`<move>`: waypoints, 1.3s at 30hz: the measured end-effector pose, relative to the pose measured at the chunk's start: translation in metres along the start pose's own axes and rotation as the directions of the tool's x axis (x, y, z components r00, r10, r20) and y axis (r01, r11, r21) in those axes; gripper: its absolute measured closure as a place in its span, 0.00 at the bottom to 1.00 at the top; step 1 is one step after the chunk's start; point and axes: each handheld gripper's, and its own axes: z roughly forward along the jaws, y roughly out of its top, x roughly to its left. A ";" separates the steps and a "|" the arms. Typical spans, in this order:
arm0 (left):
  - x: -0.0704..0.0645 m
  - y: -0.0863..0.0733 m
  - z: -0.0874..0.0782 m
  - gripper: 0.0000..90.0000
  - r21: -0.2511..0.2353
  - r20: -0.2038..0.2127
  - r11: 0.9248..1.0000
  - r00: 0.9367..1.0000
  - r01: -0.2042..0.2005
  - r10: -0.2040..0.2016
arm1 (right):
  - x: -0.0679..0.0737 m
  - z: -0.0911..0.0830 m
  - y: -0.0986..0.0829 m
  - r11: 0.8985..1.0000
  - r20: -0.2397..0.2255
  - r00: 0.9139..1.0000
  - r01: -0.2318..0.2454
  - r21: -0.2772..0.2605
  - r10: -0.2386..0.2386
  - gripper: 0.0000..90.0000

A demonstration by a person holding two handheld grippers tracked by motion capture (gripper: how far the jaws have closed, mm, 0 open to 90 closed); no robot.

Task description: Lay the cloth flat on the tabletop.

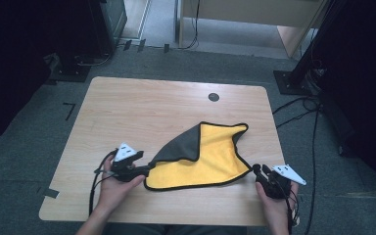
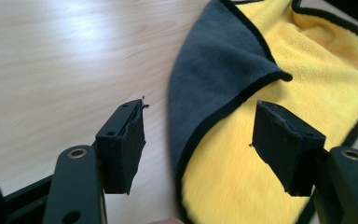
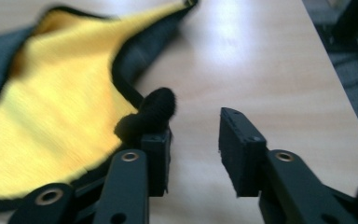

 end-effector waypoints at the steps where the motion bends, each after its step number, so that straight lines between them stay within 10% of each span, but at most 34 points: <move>1: -0.009 0.004 0.012 0.39 0.015 -0.005 1.000 1.000 -0.016 0.016 | 0.012 0.000 0.007 0.999 0.021 1.000 0.023 -0.039 -0.022 0.58; 5: -0.045 0.012 0.054 0.38 0.079 -0.024 0.990 0.993 -0.115 0.118 | 0.028 -0.003 0.017 0.993 0.065 0.997 0.038 -0.112 -0.031 0.51; 11: -0.058 0.017 0.083 0.44 0.086 -0.130 0.984 0.977 -0.159 0.169 | 0.041 -0.007 0.022 0.985 0.068 0.996 0.064 -0.161 -0.054 0.48; 15: -0.041 0.024 0.085 0.92 0.079 -0.138 0.988 0.980 -0.134 0.144 | 0.040 0.008 0.015 0.992 -0.035 0.992 0.119 -0.036 -0.120 0.52; 19: -0.002 0.034 0.072 0.97 0.021 -0.183 1.000 0.983 -0.023 0.026 | 0.033 0.012 0.008 0.993 0.016 0.993 0.118 -0.007 -0.118 0.58; 21: 0.022 0.038 0.064 0.92 -0.016 -0.229 0.999 0.972 0.043 -0.045 | 0.021 0.012 0.007 0.996 0.085 0.992 0.091 0.011 -0.091 0.62; 23: 0.058 0.041 0.055 0.81 -0.075 -0.320 0.989 0.936 0.127 -0.144 | 0.012 0.011 0.006 0.998 0.131 0.990 0.055 0.027 -0.058 0.64; 24: 0.058 0.041 0.055 0.73 -0.075 -0.320 0.989 0.936 0.127 -0.144 | 0.012 0.011 0.006 0.998 0.131 0.990 0.055 0.027 -0.058 0.64; 26: 0.077 0.040 0.046 0.66 -0.080 -0.344 0.980 0.917 0.185 -0.201 | 0.005 0.009 0.005 0.998 0.165 0.985 0.042 0.038 -0.048 0.62; 29: 0.080 0.035 0.029 0.56 -0.087 -0.303 0.975 0.927 0.206 -0.223 | -0.001 0.000 0.007 0.999 0.205 0.978 0.047 0.010 -0.048 0.60; 31: 0.062 0.022 0.021 0.52 -0.033 -0.218 0.987 0.963 0.158 -0.161 | -0.008 -0.008 0.013 0.999 0.228 0.973 0.040 -0.017 -0.035 0.59; 33: 0.049 0.012 0.020 0.48 0.000 -0.177 0.990 0.975 0.140 -0.138 | -0.015 -0.012 0.017 0.999 0.203 0.979 0.022 -0.025 -0.016 0.58; 39: 0.028 -0.013 0.015 0.43 0.069 -0.134 0.994 0.988 0.080 -0.071 | -0.028 -0.018 0.013 0.999 0.129 0.991 -0.031 -0.035 0.035 0.56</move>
